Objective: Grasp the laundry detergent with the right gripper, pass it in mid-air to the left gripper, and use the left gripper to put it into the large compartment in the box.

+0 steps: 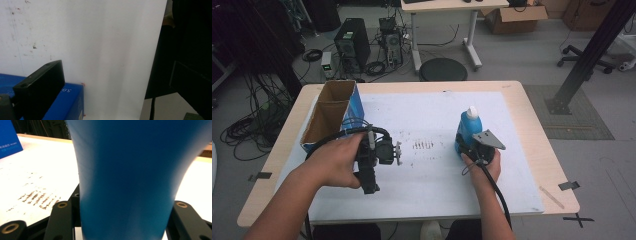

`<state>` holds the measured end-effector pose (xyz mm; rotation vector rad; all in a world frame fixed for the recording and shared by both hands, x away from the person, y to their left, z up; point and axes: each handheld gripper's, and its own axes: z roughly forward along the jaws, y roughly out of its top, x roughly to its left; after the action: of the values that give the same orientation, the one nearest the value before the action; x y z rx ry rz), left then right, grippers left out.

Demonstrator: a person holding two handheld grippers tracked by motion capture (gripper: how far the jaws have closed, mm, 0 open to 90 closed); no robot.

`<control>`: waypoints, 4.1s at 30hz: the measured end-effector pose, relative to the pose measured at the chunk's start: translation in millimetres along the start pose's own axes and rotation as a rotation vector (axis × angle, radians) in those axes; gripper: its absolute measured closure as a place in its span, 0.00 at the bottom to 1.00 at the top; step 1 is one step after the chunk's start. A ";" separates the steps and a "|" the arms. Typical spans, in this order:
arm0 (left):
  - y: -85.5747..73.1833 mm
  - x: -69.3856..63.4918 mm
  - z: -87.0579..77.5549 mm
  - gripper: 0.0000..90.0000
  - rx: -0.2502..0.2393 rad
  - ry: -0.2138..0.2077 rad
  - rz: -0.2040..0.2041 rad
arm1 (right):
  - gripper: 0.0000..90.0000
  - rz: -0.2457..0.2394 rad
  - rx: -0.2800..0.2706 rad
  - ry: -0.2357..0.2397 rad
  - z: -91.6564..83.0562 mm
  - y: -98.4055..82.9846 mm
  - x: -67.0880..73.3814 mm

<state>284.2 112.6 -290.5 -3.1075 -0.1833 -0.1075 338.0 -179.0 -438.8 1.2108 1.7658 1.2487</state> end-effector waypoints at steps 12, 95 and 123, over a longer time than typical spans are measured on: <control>4.3 4.0 -12.7 0.00 -0.003 0.019 -0.004 | 0.51 -0.027 -0.032 0.128 -19.6 32.9 -8.4; 69.4 15.6 -46.7 0.00 -0.029 -0.039 0.108 | 0.50 -0.395 -0.016 1.125 -22.4 40.0 57.9; 77.3 15.6 -40.7 0.01 -0.026 -0.041 0.126 | 0.50 -0.414 -0.005 1.150 -2.8 40.9 94.3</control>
<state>306.0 36.4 -250.5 -3.1384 0.0139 -0.0431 314.2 -87.1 -399.2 -0.0335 2.5691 1.8198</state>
